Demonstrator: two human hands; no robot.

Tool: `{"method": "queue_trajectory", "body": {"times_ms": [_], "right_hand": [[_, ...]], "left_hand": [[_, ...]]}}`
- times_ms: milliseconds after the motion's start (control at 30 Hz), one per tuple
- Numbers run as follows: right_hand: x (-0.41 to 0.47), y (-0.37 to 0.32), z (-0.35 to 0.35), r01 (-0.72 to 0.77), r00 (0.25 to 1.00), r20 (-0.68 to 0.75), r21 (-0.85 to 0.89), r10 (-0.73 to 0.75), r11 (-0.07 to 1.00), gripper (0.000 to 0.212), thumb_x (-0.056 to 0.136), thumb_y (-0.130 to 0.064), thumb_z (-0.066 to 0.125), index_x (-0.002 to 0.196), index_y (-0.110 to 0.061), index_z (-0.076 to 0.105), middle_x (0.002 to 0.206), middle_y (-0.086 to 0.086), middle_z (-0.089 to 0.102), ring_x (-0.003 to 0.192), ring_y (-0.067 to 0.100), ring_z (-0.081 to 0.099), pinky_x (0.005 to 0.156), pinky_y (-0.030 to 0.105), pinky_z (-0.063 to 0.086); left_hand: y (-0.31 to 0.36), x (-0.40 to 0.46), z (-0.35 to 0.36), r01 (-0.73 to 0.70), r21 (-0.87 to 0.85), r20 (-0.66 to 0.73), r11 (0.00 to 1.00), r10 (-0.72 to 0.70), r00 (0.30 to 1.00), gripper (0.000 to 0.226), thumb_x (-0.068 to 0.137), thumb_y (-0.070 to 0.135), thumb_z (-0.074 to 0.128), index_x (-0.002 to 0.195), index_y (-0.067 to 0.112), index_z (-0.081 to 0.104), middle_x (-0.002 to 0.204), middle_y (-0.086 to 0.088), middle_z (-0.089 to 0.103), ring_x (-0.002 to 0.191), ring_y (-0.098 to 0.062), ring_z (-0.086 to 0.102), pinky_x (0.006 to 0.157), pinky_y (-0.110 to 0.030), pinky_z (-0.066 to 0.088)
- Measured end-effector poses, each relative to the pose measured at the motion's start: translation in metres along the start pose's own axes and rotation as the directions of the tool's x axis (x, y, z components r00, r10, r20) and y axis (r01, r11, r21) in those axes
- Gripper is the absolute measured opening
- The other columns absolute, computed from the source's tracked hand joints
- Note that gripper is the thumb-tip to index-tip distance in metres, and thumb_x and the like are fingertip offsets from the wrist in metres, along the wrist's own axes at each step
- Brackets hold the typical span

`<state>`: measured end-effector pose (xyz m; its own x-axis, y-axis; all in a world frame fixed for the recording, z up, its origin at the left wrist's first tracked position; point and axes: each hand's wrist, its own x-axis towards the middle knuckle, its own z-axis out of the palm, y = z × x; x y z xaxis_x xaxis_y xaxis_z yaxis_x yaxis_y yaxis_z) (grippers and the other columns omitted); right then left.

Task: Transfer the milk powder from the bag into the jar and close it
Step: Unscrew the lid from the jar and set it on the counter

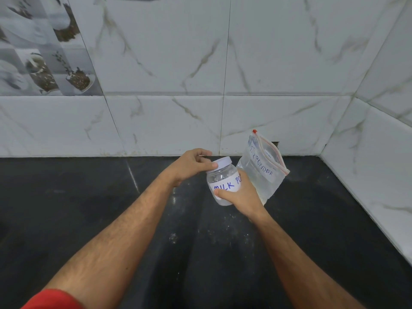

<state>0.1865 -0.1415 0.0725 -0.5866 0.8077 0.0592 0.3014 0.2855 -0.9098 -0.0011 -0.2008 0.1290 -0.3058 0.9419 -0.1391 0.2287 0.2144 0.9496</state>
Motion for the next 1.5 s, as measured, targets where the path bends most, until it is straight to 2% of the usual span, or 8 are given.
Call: {"method": "queue_trajectory", "body": {"times_ms": [100, 267, 467, 633, 800, 1033, 1333, 1500], "right_hand": [[-0.007, -0.006, 0.005, 0.038, 0.999, 0.028, -0.019, -0.038, 0.999, 0.066, 0.071, -0.027, 0.088, 0.119, -0.033, 0.043, 0.104, -0.019, 0.058, 0.093, 0.002, 0.059, 0.066, 0.006, 0.045], [-0.012, -0.005, 0.014, 0.050, 0.998, 0.032, -0.031, -0.049, 0.998, 0.073, 0.065, -0.034, 0.089, 0.121, -0.035, 0.043, 0.109, -0.017, 0.060, 0.096, 0.000, 0.060, 0.072, 0.011, 0.043], [-0.013, -0.006, 0.008, 0.045, 0.999, 0.009, -0.034, -0.045, 0.998, 0.068, 0.067, -0.028, 0.089, 0.118, -0.034, 0.045, 0.102, -0.022, 0.059, 0.090, -0.002, 0.060, 0.066, 0.005, 0.043], [-0.012, -0.008, 0.004, 0.044, 0.999, -0.008, 0.013, -0.044, 0.999, 0.064, 0.070, -0.022, 0.088, 0.112, -0.039, 0.043, 0.100, -0.024, 0.057, 0.090, -0.003, 0.061, 0.066, 0.005, 0.047], [-0.016, -0.005, 0.009, 0.031, 0.999, -0.036, 0.059, -0.029, 0.998, 0.074, 0.069, -0.027, 0.089, 0.124, -0.036, 0.041, 0.109, -0.020, 0.058, 0.097, 0.002, 0.060, 0.067, 0.007, 0.048], [-0.019, -0.004, 0.017, 0.061, 0.997, -0.044, 0.062, -0.059, 0.996, 0.076, 0.062, -0.035, 0.089, 0.122, -0.041, 0.043, 0.110, -0.021, 0.060, 0.097, -0.003, 0.061, 0.073, 0.009, 0.049], [-0.012, -0.001, 0.003, 0.052, 0.997, -0.065, 0.057, -0.048, 0.997, 0.076, 0.068, -0.029, 0.090, 0.124, -0.039, 0.040, 0.111, -0.022, 0.057, 0.100, 0.004, 0.060, 0.078, 0.015, 0.052], [-0.014, -0.005, 0.004, 0.062, 0.997, -0.043, 0.041, -0.061, 0.997, 0.076, 0.070, -0.029, 0.089, 0.124, -0.041, 0.037, 0.109, -0.027, 0.053, 0.098, -0.002, 0.059, 0.070, 0.005, 0.046]], "left_hand": [[0.005, 0.000, 0.005, -0.042, -0.026, 0.037, 0.999, 0.043, 0.998, 0.057, 0.080, 0.027, 0.080, 0.132, 0.022, 0.057, 0.128, -0.001, 0.060, 0.116, -0.010, 0.061, 0.102, -0.030, 0.048], [0.012, -0.003, 0.016, -0.081, -0.050, 0.030, 0.995, 0.082, 0.996, 0.037, 0.091, 0.029, 0.070, 0.125, 0.018, 0.064, 0.108, 0.000, 0.074, 0.092, -0.006, 0.071, 0.082, -0.024, 0.054], [0.008, -0.013, 0.008, -0.069, 0.020, 0.091, 0.997, 0.066, 0.994, 0.025, 0.097, 0.034, 0.059, 0.116, 0.021, 0.070, 0.115, 0.001, 0.073, 0.100, -0.005, 0.068, 0.090, -0.023, 0.053], [0.006, -0.010, -0.009, -0.052, 0.060, 0.200, 0.997, 0.040, 0.979, 0.036, 0.094, 0.023, 0.067, 0.128, 0.014, 0.064, 0.122, -0.004, 0.071, 0.115, -0.018, 0.066, 0.102, -0.033, 0.051], [0.014, -0.004, -0.005, -0.041, 0.112, 0.094, 0.993, 0.030, 0.995, 0.065, 0.071, 0.039, 0.082, 0.129, 0.020, 0.059, 0.125, 0.000, 0.066, 0.117, -0.016, 0.064, 0.105, -0.034, 0.048], [0.026, -0.007, 0.016, -0.089, 0.105, 0.074, 0.991, 0.081, 0.994, 0.032, 0.092, 0.038, 0.066, 0.118, 0.020, 0.070, 0.106, 0.006, 0.074, 0.095, -0.004, 0.069, 0.084, -0.020, 0.052], [0.021, -0.014, -0.005, -0.086, 0.141, 0.197, 0.986, 0.057, 0.979, 0.029, 0.094, 0.031, 0.065, 0.121, 0.022, 0.069, 0.116, 0.004, 0.074, 0.110, -0.011, 0.068, 0.099, -0.027, 0.051], [0.026, -0.009, -0.006, -0.062, 0.164, 0.126, 0.984, 0.041, 0.991, 0.053, 0.088, 0.030, 0.073, 0.136, 0.017, 0.055, 0.128, 0.001, 0.065, 0.113, -0.009, 0.063, 0.095, -0.023, 0.049]]}}
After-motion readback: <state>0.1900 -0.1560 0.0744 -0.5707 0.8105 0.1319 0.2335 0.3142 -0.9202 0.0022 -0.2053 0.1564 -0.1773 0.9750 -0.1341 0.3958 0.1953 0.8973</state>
